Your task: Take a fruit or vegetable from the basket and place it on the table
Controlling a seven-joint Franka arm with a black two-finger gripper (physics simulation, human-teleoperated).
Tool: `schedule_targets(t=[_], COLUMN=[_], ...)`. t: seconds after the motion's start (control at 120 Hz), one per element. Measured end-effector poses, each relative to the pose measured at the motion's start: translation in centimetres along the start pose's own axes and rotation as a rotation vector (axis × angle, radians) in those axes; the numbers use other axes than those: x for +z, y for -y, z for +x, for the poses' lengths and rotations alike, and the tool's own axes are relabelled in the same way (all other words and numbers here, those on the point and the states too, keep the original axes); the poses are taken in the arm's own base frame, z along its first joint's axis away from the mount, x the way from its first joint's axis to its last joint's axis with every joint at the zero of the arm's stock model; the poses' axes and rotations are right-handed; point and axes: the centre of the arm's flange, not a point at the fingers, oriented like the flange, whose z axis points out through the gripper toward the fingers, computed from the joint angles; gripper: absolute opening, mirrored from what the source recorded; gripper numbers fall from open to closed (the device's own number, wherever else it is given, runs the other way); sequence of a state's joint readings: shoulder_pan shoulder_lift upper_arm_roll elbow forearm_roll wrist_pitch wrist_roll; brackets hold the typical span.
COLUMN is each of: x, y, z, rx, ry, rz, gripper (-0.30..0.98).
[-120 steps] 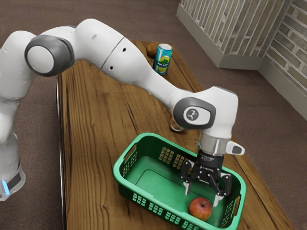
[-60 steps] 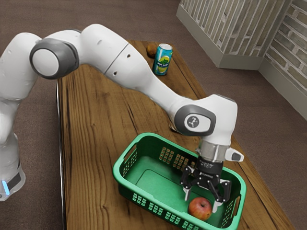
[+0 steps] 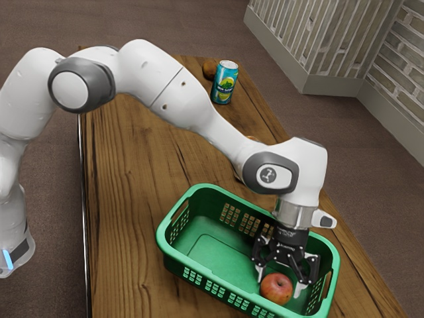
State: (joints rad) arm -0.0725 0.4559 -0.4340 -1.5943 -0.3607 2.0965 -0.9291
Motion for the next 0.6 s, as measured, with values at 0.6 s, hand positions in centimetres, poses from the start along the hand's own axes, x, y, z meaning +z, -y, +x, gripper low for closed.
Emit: schedule_targets(t=[0.6], x=[-0.11], y=[-0.17], z=[0.04], rx=[-0.029], ry=[0.007], rz=[-0.023], gripper=[0.37])
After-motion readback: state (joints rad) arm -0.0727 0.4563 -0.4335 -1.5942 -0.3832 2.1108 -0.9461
